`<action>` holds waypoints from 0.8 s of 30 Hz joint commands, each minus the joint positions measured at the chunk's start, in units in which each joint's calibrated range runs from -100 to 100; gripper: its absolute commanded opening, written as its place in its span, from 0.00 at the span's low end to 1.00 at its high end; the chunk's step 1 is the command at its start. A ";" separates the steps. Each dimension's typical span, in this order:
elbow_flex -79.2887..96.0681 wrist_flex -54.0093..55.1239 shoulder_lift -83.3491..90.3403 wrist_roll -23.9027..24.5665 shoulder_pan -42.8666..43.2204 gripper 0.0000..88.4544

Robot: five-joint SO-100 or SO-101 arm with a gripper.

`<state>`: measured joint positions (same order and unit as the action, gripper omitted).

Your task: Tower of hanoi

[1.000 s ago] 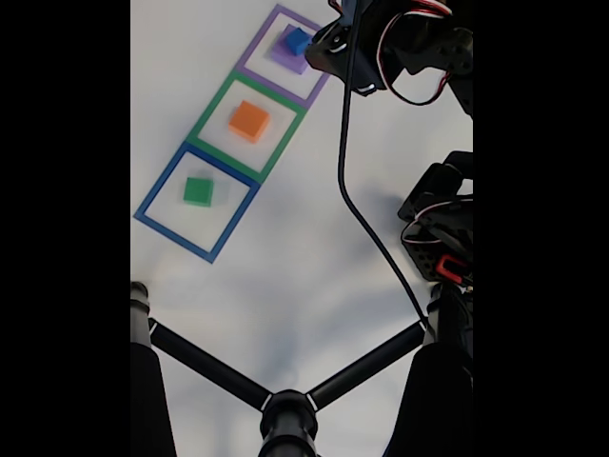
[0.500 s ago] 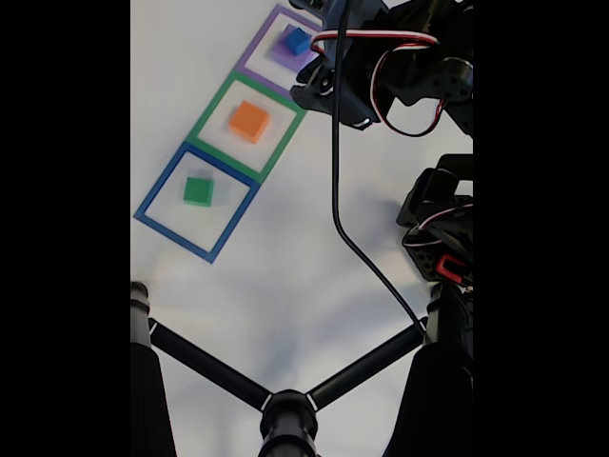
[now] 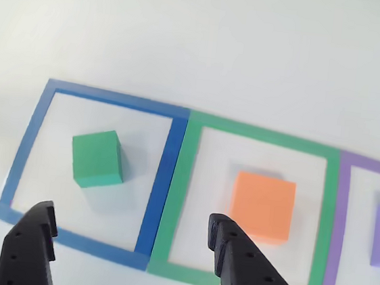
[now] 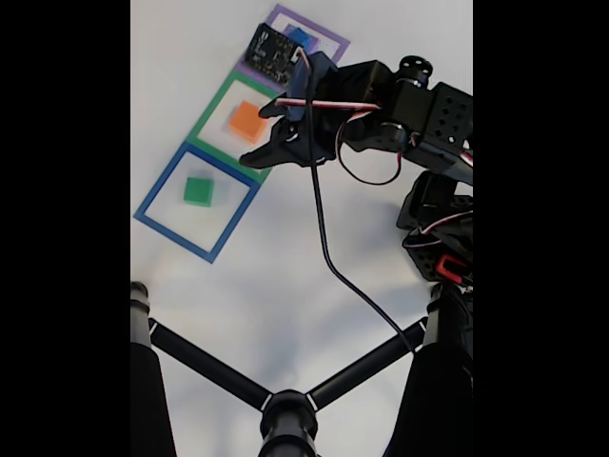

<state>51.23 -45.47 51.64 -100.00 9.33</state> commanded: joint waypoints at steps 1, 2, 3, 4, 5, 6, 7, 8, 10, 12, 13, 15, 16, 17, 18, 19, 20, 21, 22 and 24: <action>9.52 17.59 -0.52 0.00 0.47 0.36; 11.52 21.07 -1.40 0.00 0.62 0.36; 13.97 25.19 -2.60 0.00 0.70 0.37; 16.06 29.08 -3.72 0.00 0.85 0.37; 18.33 33.69 -5.32 0.00 1.00 0.38; 19.88 37.17 -6.69 0.00 1.15 0.38; 21.42 40.65 -8.29 0.00 1.38 0.38; 22.33 43.16 -9.81 0.00 1.54 0.39; 24.51 49.07 -13.10 0.00 1.99 0.39; 26.24 55.71 -17.42 0.00 2.53 0.39; 26.78 58.95 -19.67 0.00 2.76 0.39; 26.97 64.53 -24.71 0.00 3.21 0.39; 26.97 67.52 -27.28 0.00 3.37 0.40; 26.69 70.68 -30.16 0.00 3.59 0.40; 26.42 72.95 -32.57 0.00 3.67 0.40; 26.06 74.81 -34.81 0.00 3.75 0.40; 25.51 76.83 -37.13 0.00 3.90 0.41; 24.88 78.53 -39.14 0.00 4.05 0.41; 24.24 80.23 -41.30 0.00 4.28 0.41; 23.15 83.39 -45.07 0.00 4.66 0.41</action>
<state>77.63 31.22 11.67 -99.61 13.02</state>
